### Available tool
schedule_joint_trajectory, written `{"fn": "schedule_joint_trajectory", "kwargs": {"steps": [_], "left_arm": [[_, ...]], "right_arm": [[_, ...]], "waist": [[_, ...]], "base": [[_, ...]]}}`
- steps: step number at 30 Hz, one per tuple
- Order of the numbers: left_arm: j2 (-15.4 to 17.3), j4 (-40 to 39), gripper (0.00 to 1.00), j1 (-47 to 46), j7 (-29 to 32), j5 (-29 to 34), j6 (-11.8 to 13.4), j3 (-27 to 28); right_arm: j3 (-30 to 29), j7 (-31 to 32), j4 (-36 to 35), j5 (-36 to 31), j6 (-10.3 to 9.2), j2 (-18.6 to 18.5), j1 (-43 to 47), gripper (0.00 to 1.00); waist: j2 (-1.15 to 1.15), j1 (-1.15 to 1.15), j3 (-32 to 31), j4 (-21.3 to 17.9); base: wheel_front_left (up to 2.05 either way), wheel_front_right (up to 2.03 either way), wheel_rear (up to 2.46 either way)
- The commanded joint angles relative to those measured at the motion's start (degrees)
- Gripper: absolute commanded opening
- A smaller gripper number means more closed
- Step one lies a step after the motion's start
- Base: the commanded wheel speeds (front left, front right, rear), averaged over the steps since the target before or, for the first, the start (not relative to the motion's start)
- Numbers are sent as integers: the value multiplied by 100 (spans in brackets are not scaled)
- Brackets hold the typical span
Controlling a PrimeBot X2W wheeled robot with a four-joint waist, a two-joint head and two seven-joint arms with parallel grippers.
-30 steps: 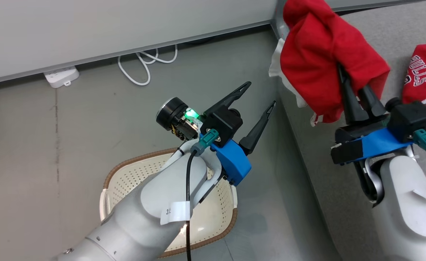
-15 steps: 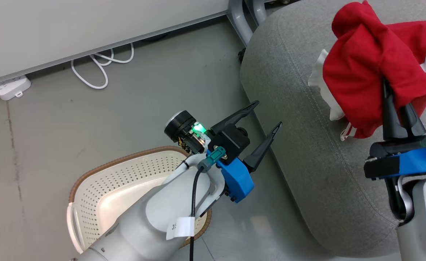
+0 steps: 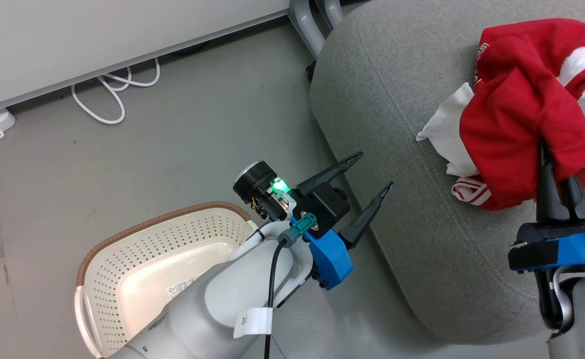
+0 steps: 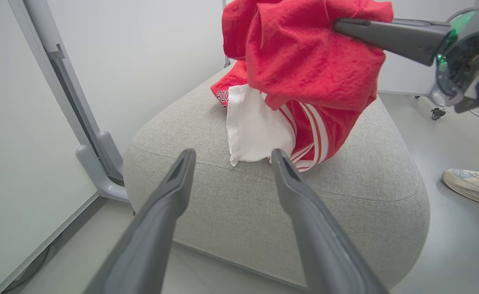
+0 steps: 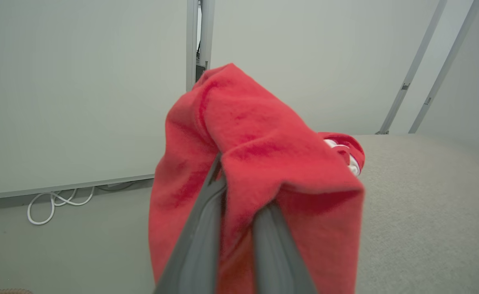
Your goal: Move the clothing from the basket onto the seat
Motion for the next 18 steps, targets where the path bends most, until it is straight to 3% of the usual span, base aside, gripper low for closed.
{"fn": "schedule_joint_trajectory", "kwargs": {"steps": [1,11,18], "left_arm": [[6,17,100,33,-15,-10,-16,-17],[5,59,100,-107,-15,73,56,55],[64,74,100,-340,-15,228,77,191]], "right_arm": [[-9,-6,-35,5,1,46,82,0],[-15,-7,-288,-16,1,-122,-436,0],[-388,-7,-494,-32,1,-690,-1528,0]], "waist": [[0,0,-2,-12],[0,0,132,-97],[0,0,599,-141]], "base": [[0,0,0],[0,0,0],[0,0,0]]}}
